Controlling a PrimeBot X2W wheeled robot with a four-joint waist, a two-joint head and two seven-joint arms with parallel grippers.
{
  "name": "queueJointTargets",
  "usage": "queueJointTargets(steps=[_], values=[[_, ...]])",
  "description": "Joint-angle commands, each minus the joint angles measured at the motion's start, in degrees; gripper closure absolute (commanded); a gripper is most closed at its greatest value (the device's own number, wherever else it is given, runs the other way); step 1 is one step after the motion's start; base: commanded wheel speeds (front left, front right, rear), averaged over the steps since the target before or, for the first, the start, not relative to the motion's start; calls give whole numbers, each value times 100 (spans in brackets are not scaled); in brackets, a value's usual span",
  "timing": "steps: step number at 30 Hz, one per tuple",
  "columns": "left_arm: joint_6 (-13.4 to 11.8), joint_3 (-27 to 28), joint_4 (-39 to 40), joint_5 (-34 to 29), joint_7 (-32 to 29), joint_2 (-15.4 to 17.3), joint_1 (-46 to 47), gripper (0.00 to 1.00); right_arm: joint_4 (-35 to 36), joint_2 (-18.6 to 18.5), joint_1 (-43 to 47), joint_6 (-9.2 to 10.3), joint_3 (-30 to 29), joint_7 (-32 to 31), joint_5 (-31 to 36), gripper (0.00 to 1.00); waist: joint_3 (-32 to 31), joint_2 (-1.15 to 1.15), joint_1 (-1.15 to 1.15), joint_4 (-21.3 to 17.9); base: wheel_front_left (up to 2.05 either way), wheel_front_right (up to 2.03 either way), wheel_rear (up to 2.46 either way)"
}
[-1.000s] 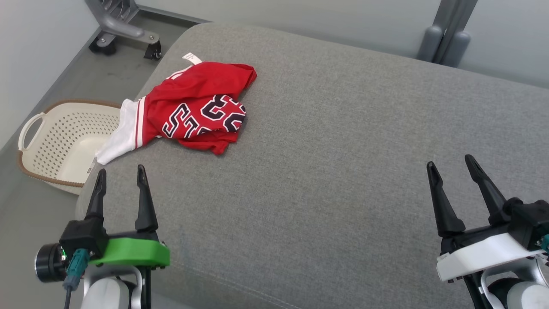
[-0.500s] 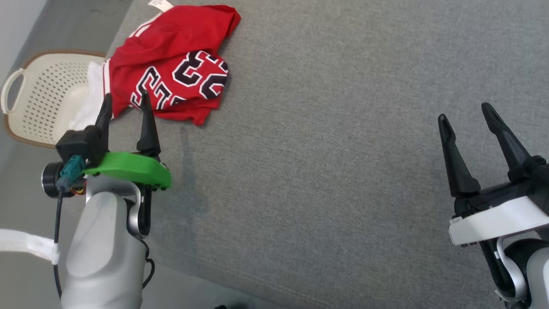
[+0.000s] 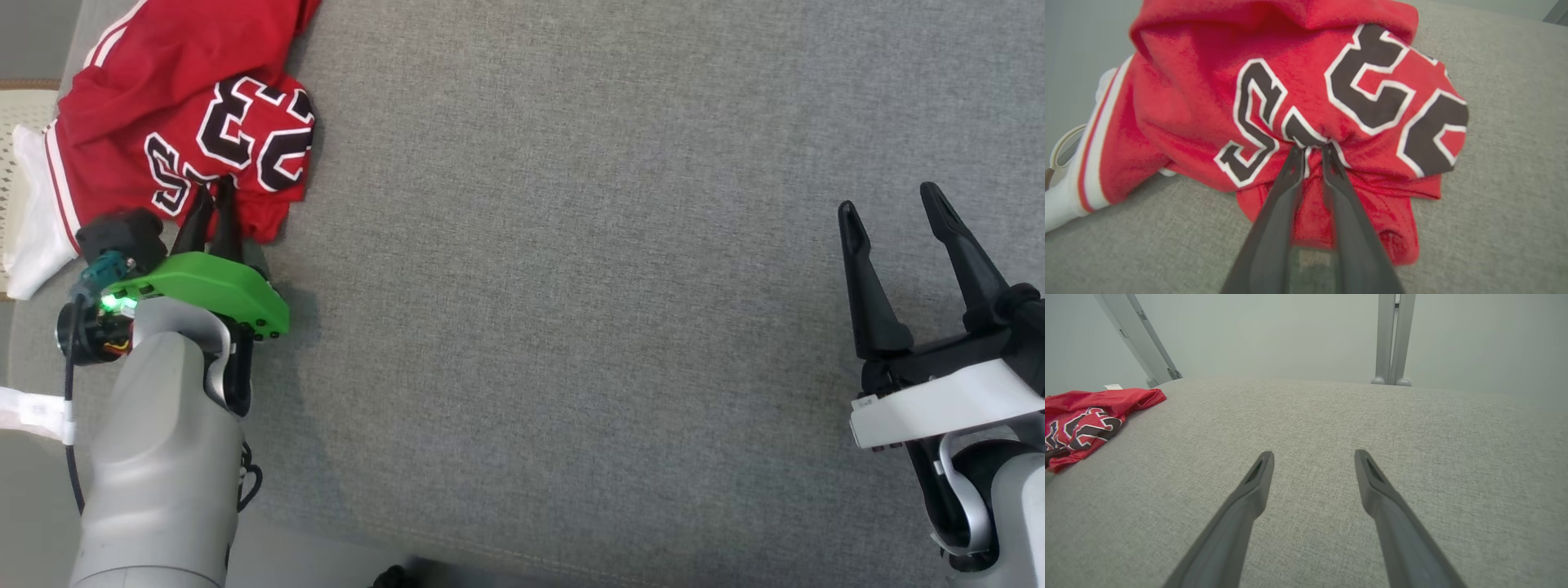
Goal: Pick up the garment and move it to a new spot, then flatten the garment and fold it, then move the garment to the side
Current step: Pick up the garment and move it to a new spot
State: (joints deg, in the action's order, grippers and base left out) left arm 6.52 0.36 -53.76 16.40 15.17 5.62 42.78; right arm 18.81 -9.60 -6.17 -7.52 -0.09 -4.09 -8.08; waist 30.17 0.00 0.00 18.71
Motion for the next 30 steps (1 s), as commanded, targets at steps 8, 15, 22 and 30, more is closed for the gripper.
queueJointTargets(steps=[8, 15, 22, 30], values=[[-60, 389, 975, -328, -4, 221, -456, 100, -314, 113, 122, 6, 81, 296, -110, 0, -805, 0, 0, -120, 0, 0, 0], [-179, 638, 2233, -596, -3, 135, -1149, 100, -524, 228, 359, 6, 178, 425, -164, 0, -1594, 0, 0, -252, 0, 0, 0], [-244, 592, 3411, -867, -4, -28, -2032, 100, -639, 301, 601, 6, 319, 529, -242, 0, -2234, 0, 0, -557, 0, 0, 0], [-215, 143, 4056, -802, -5, -206, -2949, 100, -700, 409, 862, 6, 372, 590, -353, 0, -2599, 0, 0, -1052, 0, 0, 0]])
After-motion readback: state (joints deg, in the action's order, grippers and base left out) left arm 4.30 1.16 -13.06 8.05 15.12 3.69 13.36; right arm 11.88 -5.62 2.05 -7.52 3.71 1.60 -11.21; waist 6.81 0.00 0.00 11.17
